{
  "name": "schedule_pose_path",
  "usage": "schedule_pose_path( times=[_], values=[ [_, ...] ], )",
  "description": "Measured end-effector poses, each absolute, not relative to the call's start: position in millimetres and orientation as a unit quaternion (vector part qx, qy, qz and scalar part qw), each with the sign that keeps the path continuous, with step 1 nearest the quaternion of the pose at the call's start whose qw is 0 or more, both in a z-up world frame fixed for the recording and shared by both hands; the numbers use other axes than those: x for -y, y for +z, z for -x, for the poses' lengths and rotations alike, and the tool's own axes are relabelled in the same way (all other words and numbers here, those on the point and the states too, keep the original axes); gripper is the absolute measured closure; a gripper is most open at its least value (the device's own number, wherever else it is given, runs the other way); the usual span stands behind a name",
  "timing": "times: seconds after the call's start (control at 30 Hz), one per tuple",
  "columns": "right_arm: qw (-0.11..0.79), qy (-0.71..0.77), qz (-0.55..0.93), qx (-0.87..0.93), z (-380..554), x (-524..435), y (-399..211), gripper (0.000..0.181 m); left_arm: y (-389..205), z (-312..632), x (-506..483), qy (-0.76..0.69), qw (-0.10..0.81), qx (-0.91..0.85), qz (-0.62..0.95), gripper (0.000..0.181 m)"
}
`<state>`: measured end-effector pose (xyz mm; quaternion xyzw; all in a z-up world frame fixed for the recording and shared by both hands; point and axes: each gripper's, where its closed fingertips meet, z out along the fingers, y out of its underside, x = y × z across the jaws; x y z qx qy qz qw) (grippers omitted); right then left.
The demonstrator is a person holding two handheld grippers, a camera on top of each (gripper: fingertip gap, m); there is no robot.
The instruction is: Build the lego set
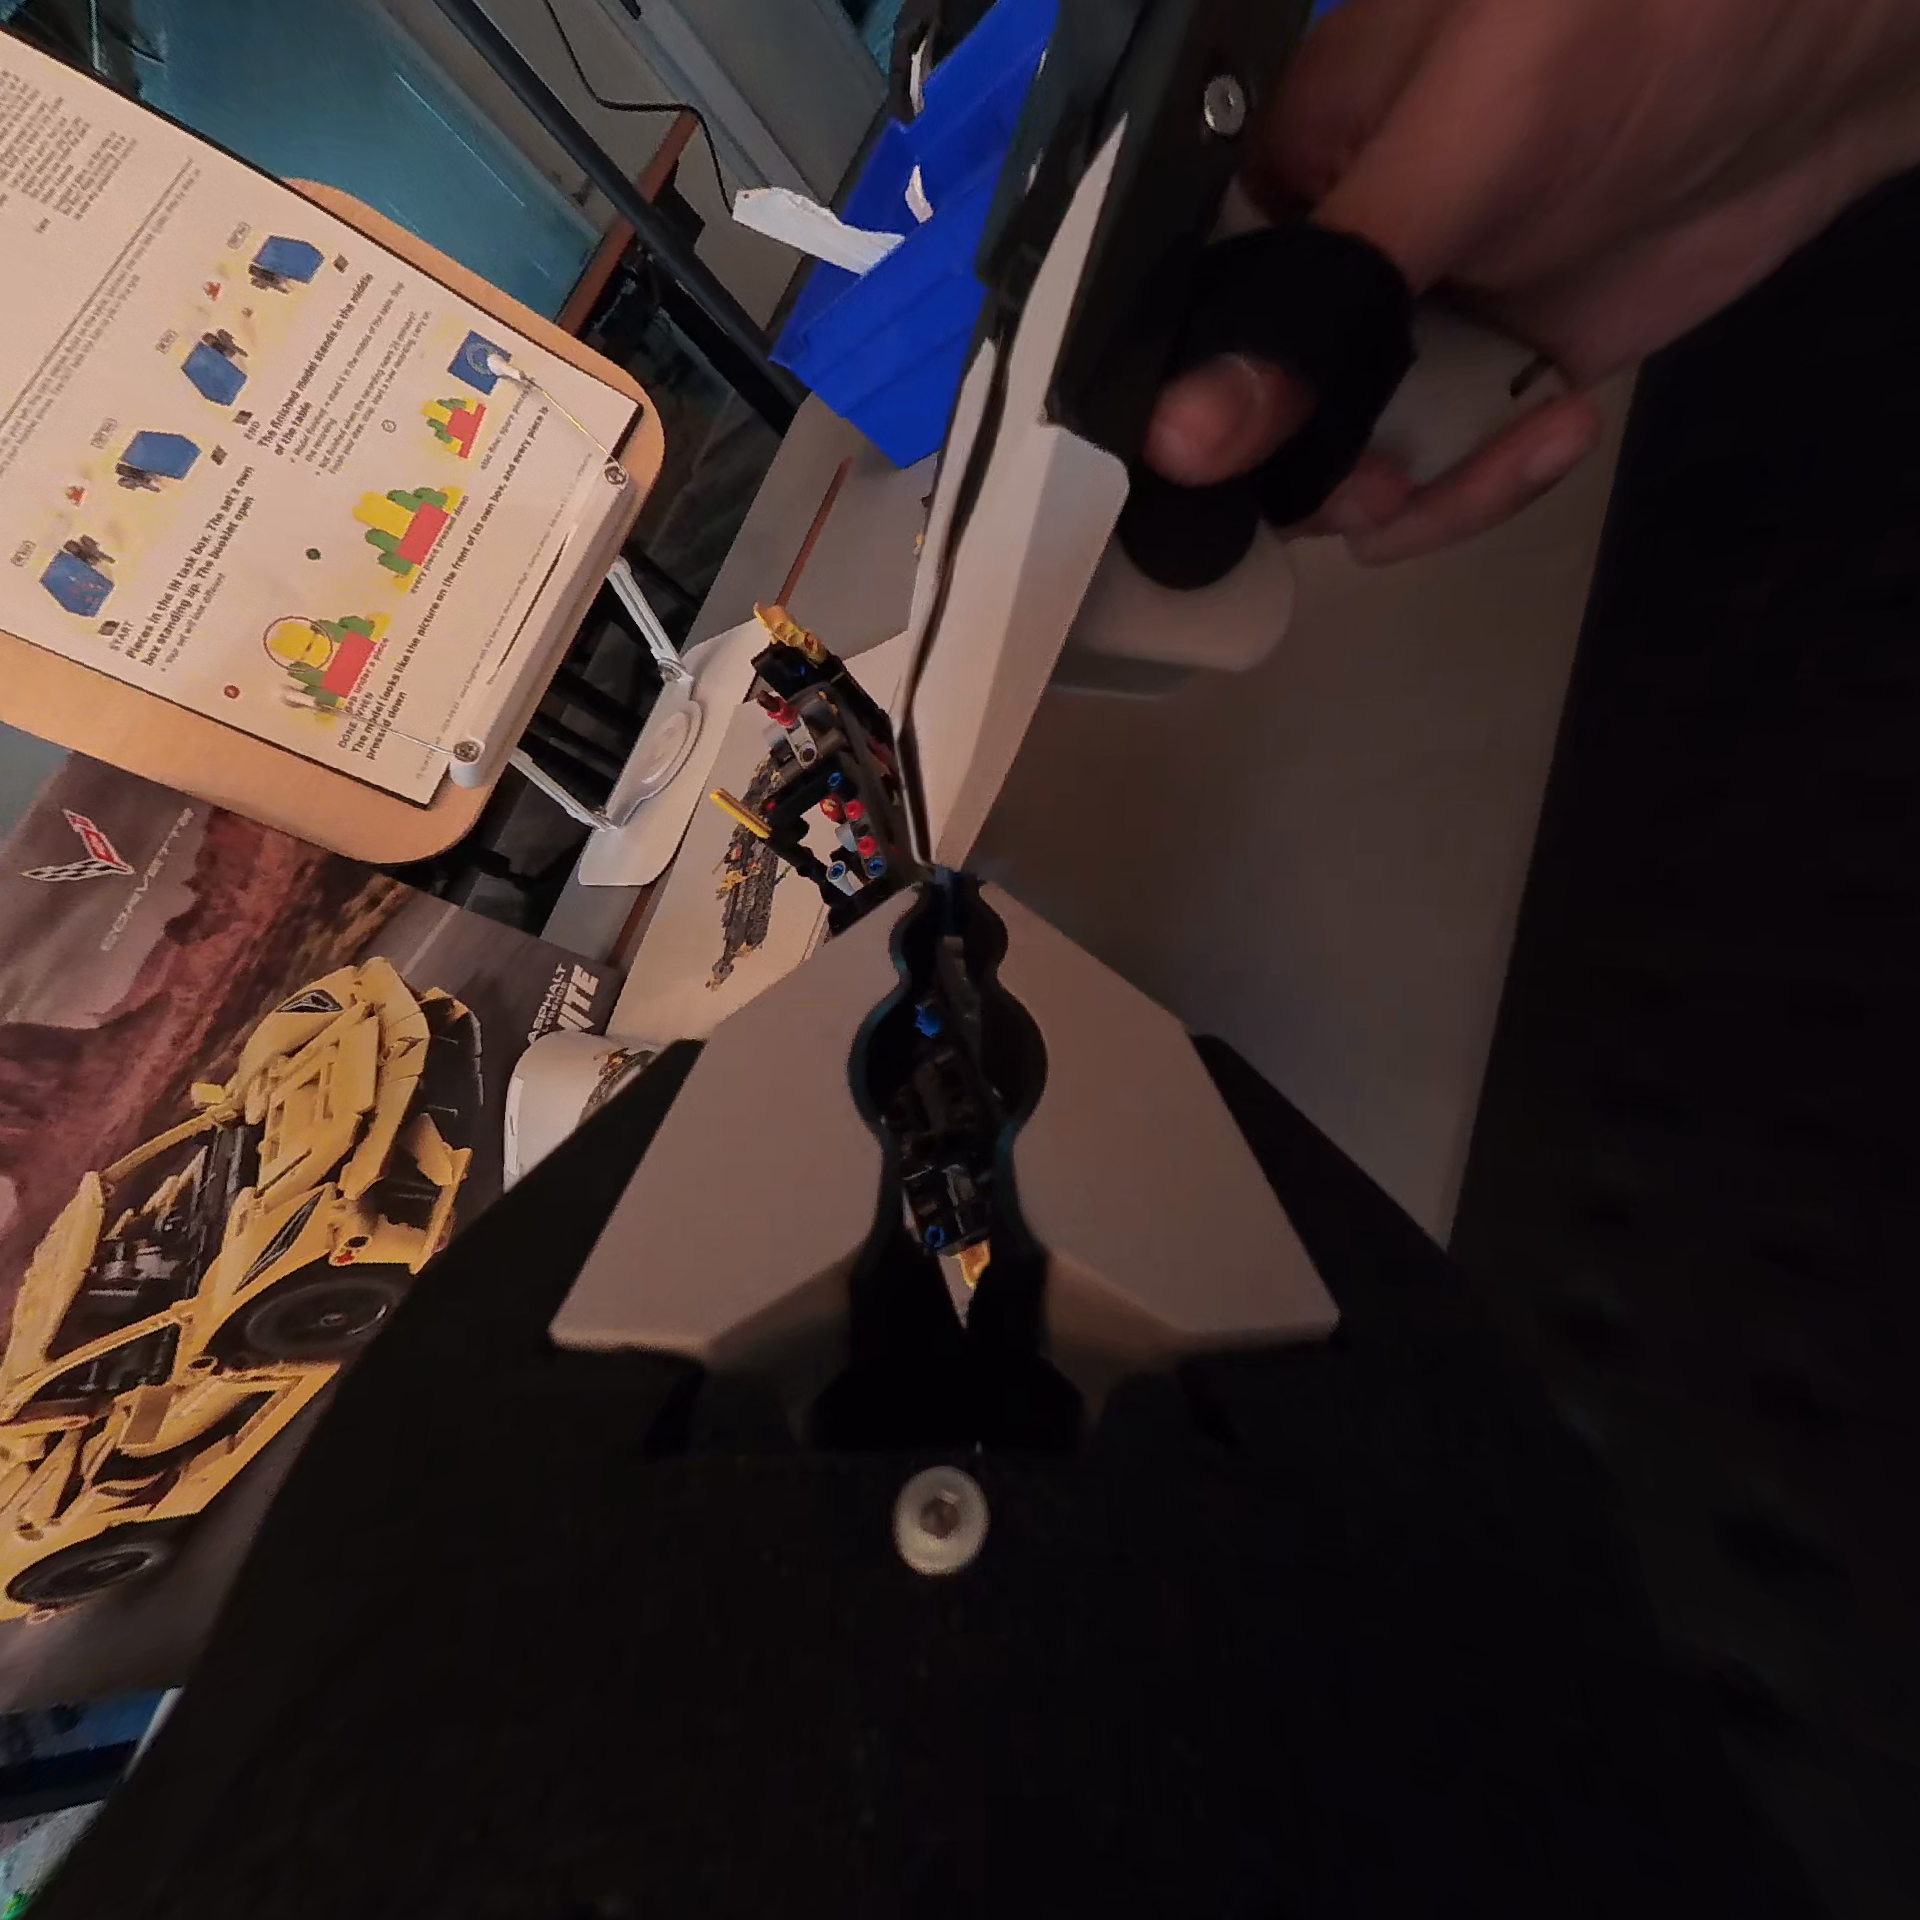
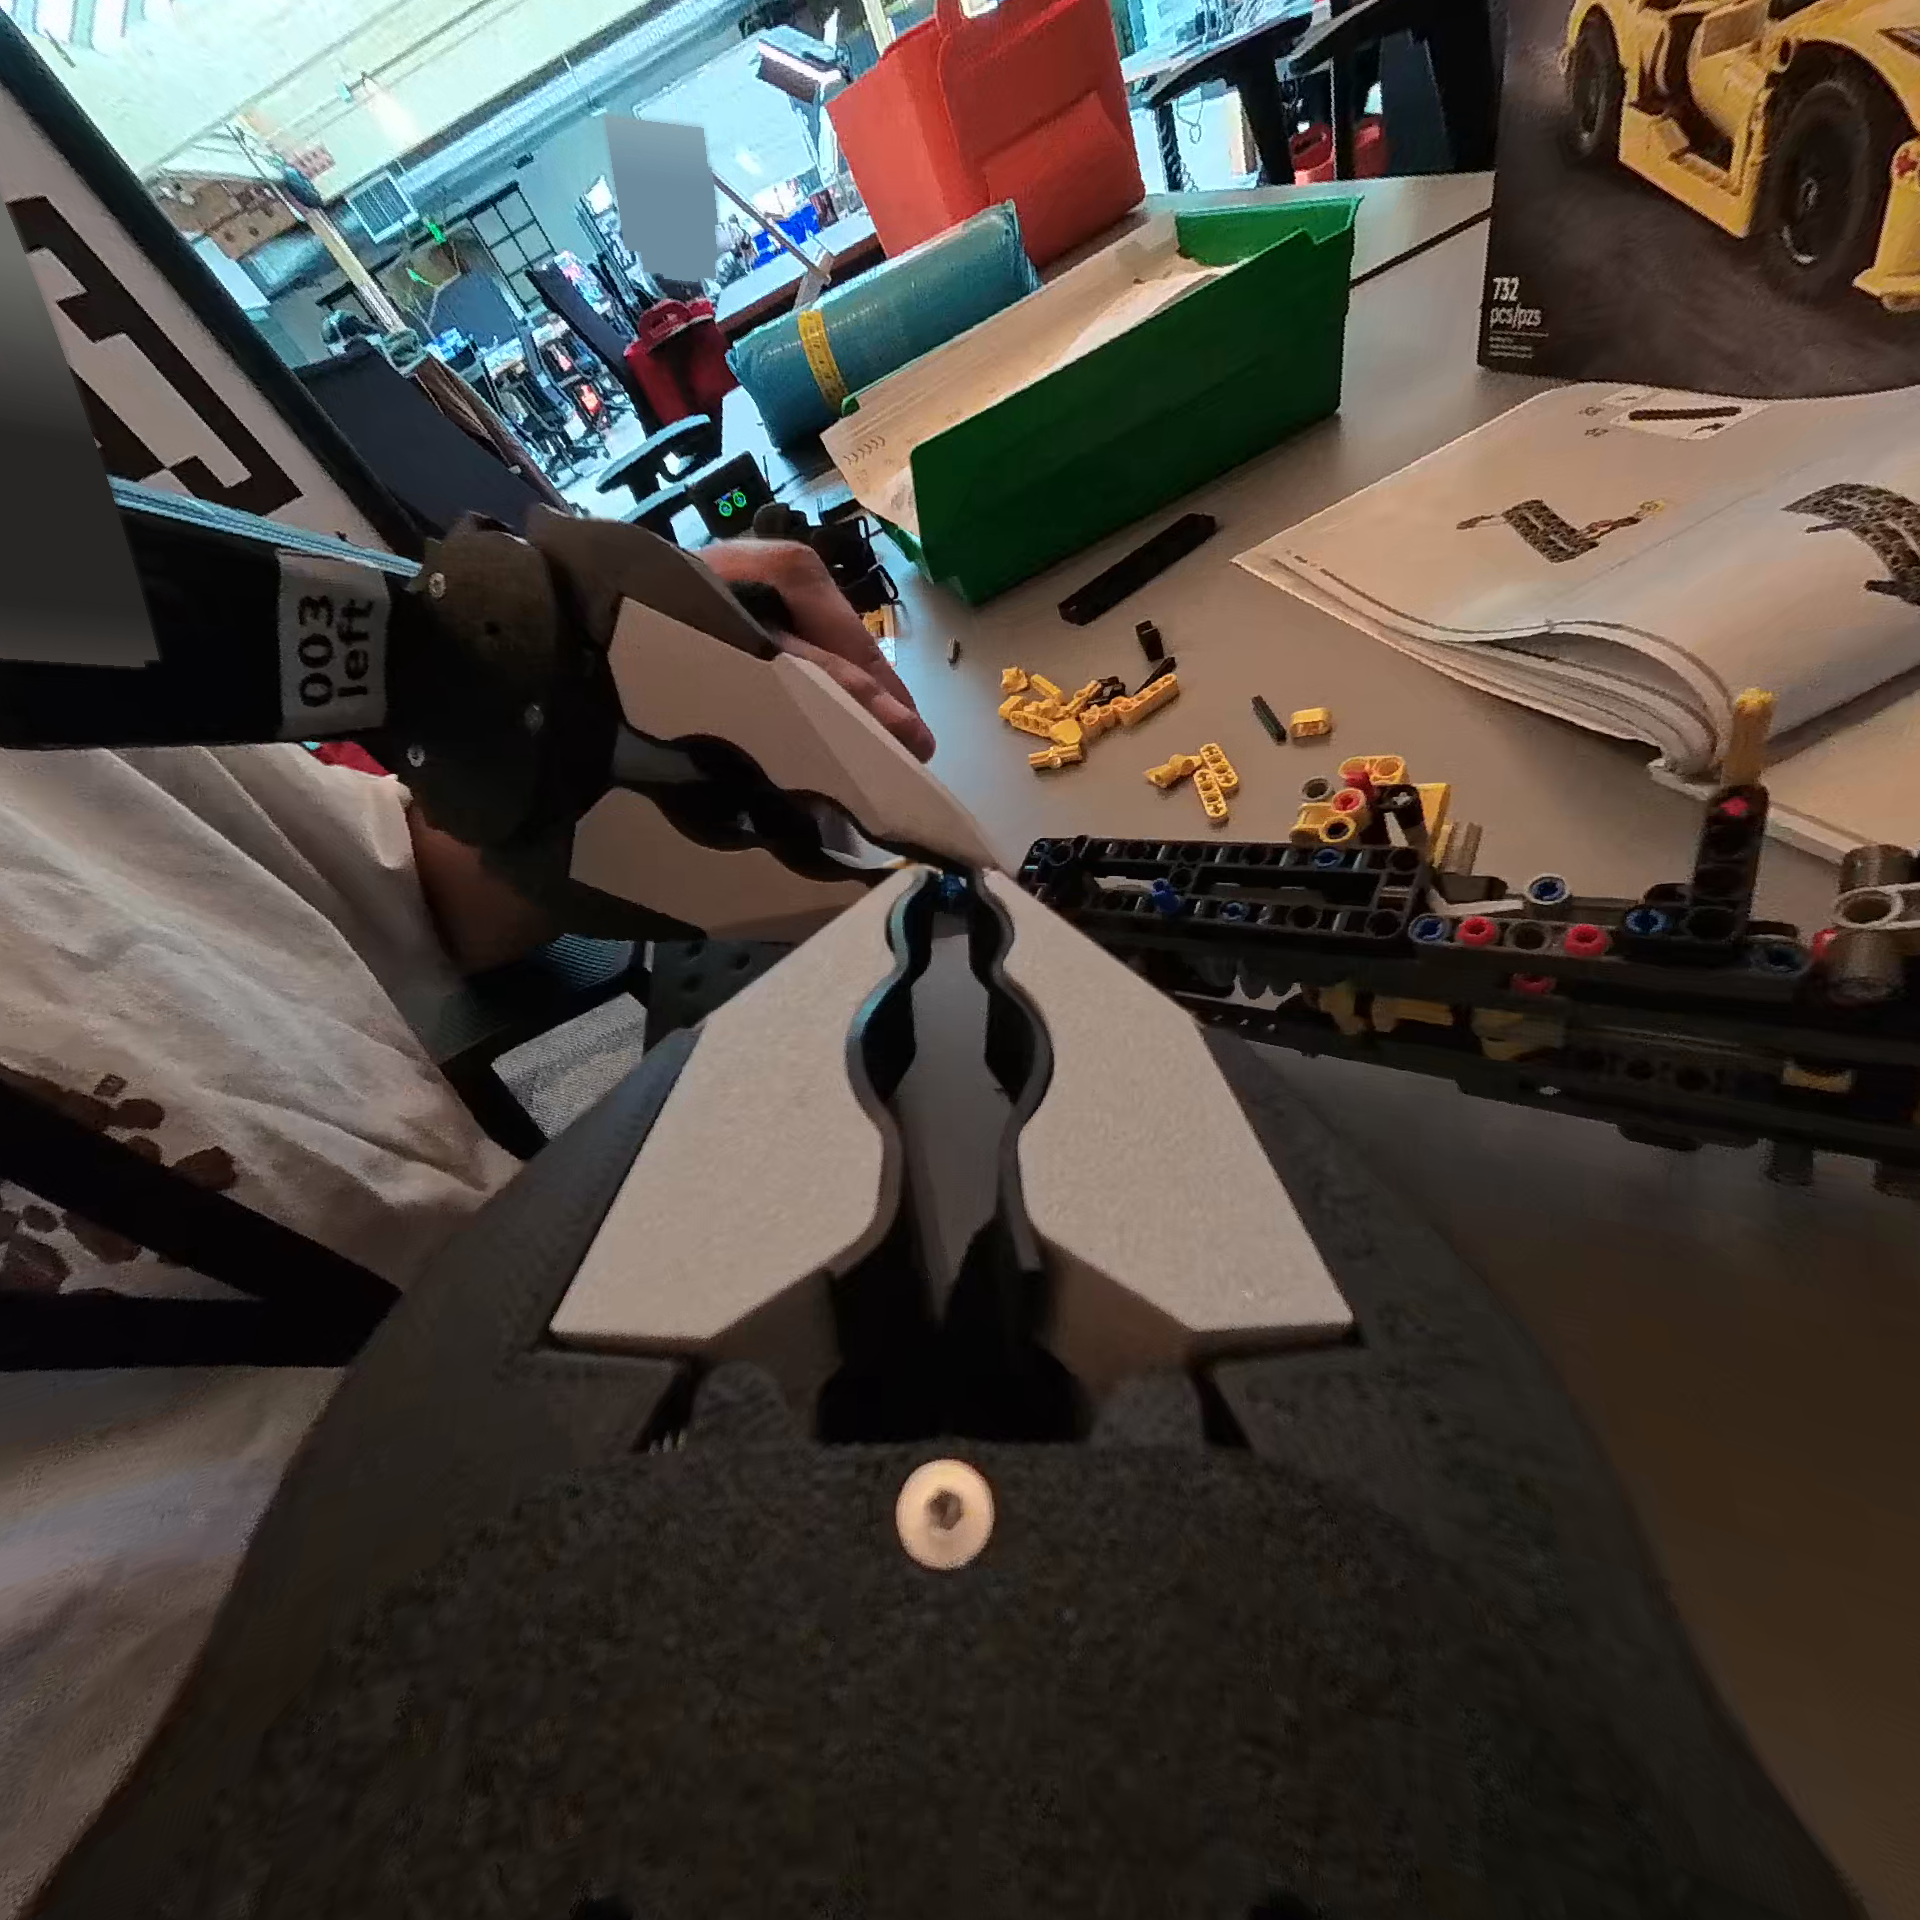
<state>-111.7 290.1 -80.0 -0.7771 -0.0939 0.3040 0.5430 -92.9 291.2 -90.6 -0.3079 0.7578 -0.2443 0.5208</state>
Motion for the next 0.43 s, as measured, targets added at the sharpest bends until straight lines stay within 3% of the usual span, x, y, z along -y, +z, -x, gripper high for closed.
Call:
schedule_pose_path(
  times=[0.27, 0.43],
  values=[
    [0.517, 0.269, 0.807, 0.095, 108.6, -293.3, -86.4, 0.177, -97.6, 90.7, -295.9, -0.265, 0.498, -0.747, 0.351, 0.175],
    [0.468, 0.057, 0.866, 0.165, 63.5, -300.4, -89.6, 0.177, -115.5, 92.0, -330.3, -0.315, 0.443, -0.708, 0.452, 0.130]
  ],
)
